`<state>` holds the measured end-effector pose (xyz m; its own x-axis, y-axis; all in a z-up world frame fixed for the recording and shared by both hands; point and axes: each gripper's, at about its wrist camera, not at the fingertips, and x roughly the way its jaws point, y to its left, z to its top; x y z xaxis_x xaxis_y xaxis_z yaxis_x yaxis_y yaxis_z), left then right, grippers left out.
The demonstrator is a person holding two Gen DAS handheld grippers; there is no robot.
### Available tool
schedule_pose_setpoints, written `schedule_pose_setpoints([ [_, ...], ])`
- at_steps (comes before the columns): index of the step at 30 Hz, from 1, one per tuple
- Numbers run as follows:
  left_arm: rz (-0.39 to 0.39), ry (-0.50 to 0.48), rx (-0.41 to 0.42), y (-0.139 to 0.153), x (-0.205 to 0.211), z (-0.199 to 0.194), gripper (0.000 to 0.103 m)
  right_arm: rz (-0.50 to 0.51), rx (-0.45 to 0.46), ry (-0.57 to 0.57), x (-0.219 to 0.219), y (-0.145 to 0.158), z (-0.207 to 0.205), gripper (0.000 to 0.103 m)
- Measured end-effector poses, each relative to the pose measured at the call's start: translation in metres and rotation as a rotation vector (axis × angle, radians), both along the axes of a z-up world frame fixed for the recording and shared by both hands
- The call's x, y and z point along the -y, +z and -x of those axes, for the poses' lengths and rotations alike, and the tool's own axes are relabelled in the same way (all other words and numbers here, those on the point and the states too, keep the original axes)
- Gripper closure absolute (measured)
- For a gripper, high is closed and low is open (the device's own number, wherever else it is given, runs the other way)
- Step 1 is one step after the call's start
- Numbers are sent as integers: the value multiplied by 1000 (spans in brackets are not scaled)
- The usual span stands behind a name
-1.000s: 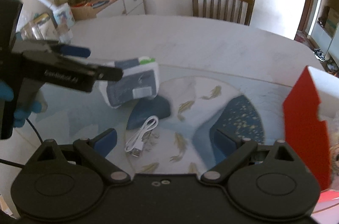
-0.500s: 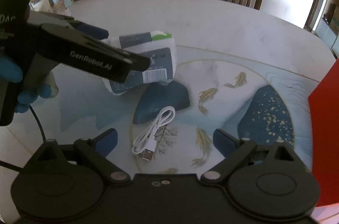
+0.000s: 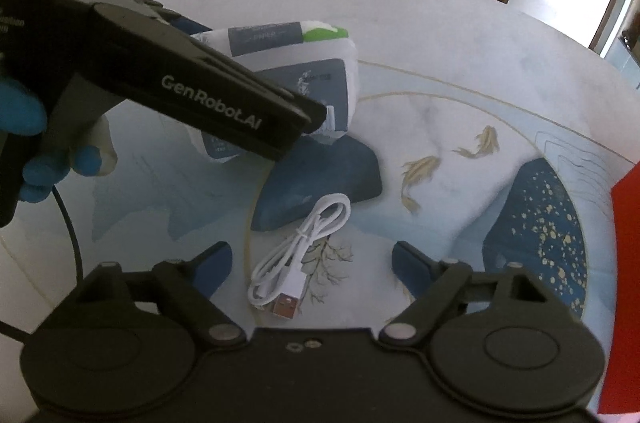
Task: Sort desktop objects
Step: 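Close left gripper on white snack bag while right gripper closes on white cable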
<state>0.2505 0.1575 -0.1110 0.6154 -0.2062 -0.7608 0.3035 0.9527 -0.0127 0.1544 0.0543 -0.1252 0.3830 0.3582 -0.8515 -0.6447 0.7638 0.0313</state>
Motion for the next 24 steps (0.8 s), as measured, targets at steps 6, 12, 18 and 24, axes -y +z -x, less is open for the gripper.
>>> schedule_pose_setpoints([
  [6,-1,-6,-5,-3,0,0,9,0,19,26,-3,-1,-1,25],
  [12,9,-13,-19,-4,0,1,27,-11,33,44,-5,2,1,42],
  [18,31,-7,-39,-2,-1,7,39,-21,43,42,-2,5,-2,56],
  [24,31,11,-63,-1,0,16,49,-23,46,33,4,8,-4,80],
])
